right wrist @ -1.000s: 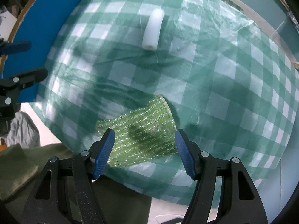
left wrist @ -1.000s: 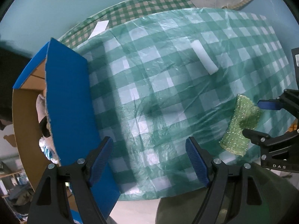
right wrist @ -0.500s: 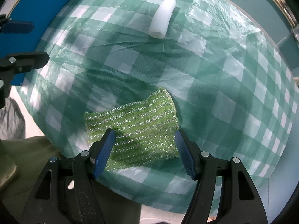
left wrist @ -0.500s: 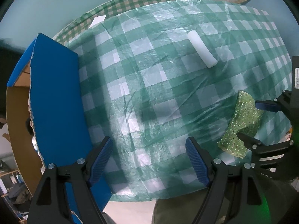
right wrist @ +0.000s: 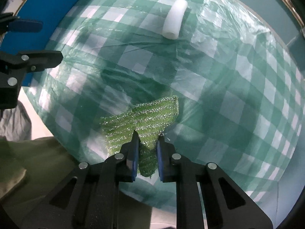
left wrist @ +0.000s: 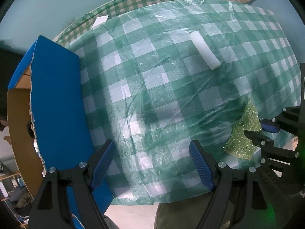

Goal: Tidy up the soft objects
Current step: 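Close the right tool on the green glittery scrubber, then lower the left tool onto the white foam tube and grasp it while the right tool holds the scrubber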

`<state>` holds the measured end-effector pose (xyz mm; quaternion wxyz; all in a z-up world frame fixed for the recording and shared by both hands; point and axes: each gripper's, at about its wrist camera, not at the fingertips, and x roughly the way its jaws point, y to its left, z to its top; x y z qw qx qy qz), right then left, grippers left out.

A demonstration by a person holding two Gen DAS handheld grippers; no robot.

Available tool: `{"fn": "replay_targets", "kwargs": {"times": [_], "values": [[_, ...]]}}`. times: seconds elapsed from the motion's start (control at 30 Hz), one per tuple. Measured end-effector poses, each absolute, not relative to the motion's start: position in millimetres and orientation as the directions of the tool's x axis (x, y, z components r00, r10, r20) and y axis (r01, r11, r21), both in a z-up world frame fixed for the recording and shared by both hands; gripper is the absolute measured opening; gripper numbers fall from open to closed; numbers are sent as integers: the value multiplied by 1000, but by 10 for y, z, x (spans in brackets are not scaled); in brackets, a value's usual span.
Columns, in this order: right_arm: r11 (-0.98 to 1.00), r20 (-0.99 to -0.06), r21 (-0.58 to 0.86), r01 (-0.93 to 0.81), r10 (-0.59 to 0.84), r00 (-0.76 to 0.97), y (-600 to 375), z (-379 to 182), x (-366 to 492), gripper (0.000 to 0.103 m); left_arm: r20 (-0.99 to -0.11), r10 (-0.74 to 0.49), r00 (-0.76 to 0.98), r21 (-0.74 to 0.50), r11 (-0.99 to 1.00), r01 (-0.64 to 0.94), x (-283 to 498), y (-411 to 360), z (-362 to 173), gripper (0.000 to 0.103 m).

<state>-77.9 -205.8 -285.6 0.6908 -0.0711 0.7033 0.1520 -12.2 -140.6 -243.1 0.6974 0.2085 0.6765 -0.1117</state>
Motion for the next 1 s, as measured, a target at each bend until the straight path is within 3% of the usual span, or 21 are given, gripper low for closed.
{"fn": "replay_targets", "kwargs": {"times": [0.5, 1.0], "values": [[971, -979, 183, -156, 195, 66, -2755, -2393, -403, 15, -995, 89, 46, 100, 908, 407, 170, -1694, -2450, 81], [980, -974, 183, -78, 192, 119, -3261, -2383, 52, 15, -998, 60, 29, 65, 955, 289, 679, -2067, -2539, 81]]}}
